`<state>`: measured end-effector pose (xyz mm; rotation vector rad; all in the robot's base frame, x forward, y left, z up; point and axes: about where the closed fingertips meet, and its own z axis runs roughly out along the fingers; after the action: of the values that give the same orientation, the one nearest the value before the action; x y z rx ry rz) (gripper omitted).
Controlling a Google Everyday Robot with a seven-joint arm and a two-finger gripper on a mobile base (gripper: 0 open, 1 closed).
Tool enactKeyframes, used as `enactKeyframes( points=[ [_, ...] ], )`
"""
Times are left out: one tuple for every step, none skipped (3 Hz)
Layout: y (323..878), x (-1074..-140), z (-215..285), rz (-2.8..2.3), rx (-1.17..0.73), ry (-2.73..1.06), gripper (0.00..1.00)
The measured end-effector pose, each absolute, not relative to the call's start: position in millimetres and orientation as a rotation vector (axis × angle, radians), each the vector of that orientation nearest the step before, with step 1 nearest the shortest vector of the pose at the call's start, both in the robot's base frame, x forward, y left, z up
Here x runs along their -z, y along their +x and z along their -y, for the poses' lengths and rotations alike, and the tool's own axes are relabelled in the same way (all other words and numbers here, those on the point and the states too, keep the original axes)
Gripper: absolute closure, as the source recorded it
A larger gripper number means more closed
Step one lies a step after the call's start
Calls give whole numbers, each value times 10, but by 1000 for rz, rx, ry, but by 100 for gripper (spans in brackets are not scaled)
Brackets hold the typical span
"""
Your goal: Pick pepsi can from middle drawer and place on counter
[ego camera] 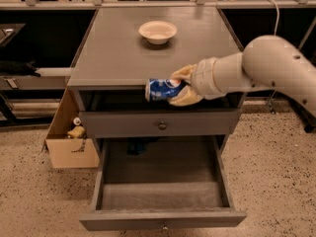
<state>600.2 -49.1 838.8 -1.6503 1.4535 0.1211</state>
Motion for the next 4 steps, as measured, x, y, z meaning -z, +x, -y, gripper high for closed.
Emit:
enactKeyframes(
  points=[
    [6449,-9058,888,-1449,-37,-1521,100],
    [6449,-9058,888,-1449,-37,-1521,100],
    [6638,-9058,1092,-1496,-39,-1474,100],
    [7059,-9053,1529,-1586,-36,-1370,100]
  ],
)
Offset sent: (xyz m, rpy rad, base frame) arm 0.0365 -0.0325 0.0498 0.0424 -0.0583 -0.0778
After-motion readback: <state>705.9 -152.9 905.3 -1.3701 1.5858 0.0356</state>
